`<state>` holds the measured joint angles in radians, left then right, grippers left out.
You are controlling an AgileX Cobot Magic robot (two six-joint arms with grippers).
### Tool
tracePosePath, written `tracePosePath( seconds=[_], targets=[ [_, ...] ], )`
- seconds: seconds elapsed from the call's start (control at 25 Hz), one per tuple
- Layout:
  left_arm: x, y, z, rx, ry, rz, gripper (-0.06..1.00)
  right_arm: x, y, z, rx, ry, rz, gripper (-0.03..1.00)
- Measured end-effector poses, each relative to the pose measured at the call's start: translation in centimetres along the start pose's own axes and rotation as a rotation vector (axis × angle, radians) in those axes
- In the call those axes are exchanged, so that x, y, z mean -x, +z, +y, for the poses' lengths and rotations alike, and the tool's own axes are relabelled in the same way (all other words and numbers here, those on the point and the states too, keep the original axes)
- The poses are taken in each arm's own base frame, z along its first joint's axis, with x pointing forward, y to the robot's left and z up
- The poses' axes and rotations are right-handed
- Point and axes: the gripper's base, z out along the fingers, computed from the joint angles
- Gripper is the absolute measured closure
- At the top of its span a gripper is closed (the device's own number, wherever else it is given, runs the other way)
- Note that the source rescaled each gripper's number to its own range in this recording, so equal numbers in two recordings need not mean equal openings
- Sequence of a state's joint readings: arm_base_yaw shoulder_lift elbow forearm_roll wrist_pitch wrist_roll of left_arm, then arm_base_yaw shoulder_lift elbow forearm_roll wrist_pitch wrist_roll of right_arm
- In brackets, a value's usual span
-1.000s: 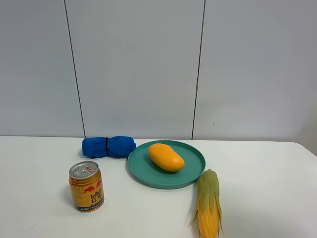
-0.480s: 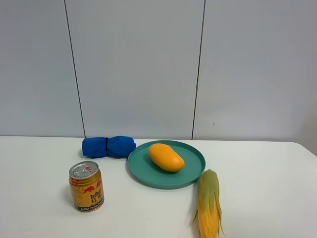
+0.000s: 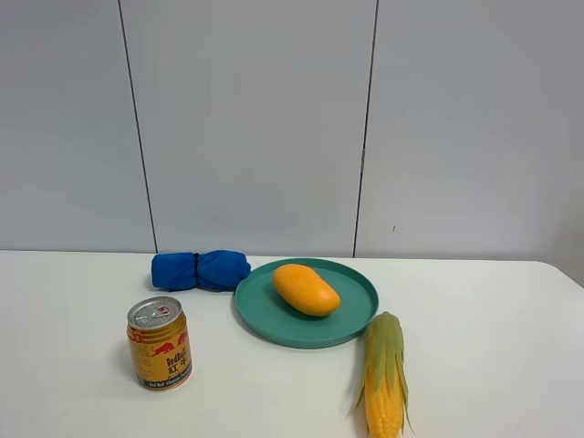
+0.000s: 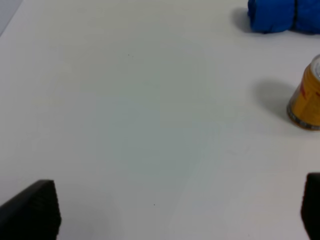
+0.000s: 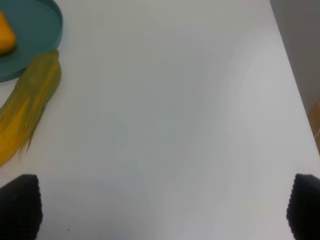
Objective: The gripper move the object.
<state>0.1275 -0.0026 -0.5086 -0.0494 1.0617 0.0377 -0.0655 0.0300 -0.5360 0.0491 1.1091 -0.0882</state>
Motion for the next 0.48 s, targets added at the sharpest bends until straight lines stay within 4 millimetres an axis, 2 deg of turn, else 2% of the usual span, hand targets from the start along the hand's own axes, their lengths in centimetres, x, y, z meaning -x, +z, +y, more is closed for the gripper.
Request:
tracePosePath(
  seconds=[0.48],
  targets=[
    [0.0, 0.0, 0.0, 0.0, 0.0, 0.0, -0.06, -0.71, 0.7, 0.02, -0.002, 0.001, -0.029, -0.02]
  ],
)
